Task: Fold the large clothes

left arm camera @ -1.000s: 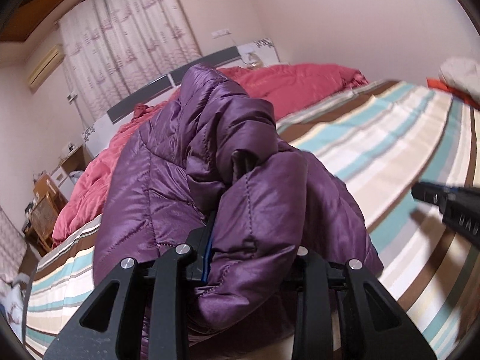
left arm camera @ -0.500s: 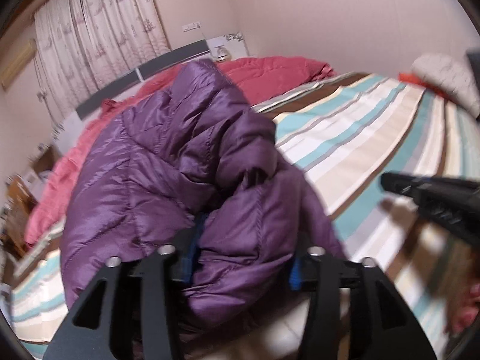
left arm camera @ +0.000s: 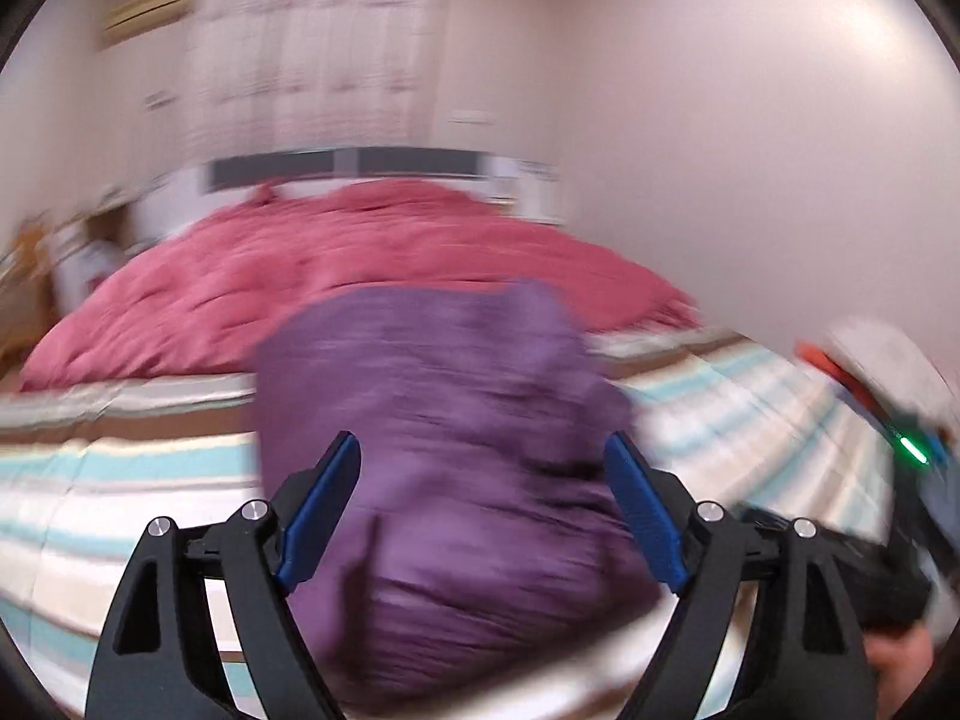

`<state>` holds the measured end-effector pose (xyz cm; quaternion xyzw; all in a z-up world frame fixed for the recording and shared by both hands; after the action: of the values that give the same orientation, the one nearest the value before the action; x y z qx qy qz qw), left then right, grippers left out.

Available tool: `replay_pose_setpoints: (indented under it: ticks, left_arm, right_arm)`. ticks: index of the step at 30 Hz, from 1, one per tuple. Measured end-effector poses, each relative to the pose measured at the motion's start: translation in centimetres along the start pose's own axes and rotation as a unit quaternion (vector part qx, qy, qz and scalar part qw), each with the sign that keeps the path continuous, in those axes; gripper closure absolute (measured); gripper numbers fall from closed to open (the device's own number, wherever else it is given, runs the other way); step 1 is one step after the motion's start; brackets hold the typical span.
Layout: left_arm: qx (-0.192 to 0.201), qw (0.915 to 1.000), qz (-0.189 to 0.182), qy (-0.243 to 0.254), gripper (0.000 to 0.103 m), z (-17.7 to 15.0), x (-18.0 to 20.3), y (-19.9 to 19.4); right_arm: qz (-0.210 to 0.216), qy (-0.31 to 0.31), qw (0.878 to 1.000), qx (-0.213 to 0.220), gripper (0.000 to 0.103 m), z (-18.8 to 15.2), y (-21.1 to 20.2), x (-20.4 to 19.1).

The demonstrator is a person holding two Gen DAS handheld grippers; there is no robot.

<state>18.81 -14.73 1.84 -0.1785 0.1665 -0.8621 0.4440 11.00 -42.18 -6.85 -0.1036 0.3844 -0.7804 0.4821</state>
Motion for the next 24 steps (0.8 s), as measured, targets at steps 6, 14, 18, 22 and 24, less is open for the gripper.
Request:
replay_pose_setpoints:
  ticks: [6, 14, 18, 22, 24]
  left_arm:
    - [-0.013, 0.992, 0.071, -0.103, 0.021, 0.8, -8.0, 2.3]
    - [-0.068, 0.9955, 0.047, -0.047, 0.023, -0.4, -7.1, 6.8]
    - [-0.077, 0.9962, 0.029, -0.028, 0.024, -0.7, -6.0, 7.7]
    - [-0.08, 0.9963, 0.024, -0.019, 0.024, -1.1, -5.5, 7.9]
    - [-0.082, 0.9963, 0.02, -0.016, 0.024, -1.2, -5.3, 8.1]
  right_arm:
    - [0.005, -0.018, 1.0, 0.004, 0.099, 0.4, -0.3, -1.1]
    - [0.013, -0.047, 0.999, 0.011, 0.099, 1.9, -0.7, -3.4]
    - [0.03, -0.074, 0.996, 0.038, 0.099, 4.4, -1.8, -6.0]
    - [0.07, -0.113, 0.989, 0.058, 0.099, 7.5, -2.7, -10.9]
    - [0.08, -0.137, 0.986, 0.052, 0.099, 8.3, -2.1, -13.4]
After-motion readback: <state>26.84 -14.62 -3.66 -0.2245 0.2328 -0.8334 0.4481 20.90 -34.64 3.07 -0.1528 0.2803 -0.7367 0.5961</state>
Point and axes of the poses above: each gripper's, at about its wrist camera, not at the fingertips, and y roughly the way its jaws point, x to its right, z to its top, the point moved 5 cm from there along y, roughly the way its jaws point, and after that the axes turned 8 degrees about -z, right-handed, at the moved point
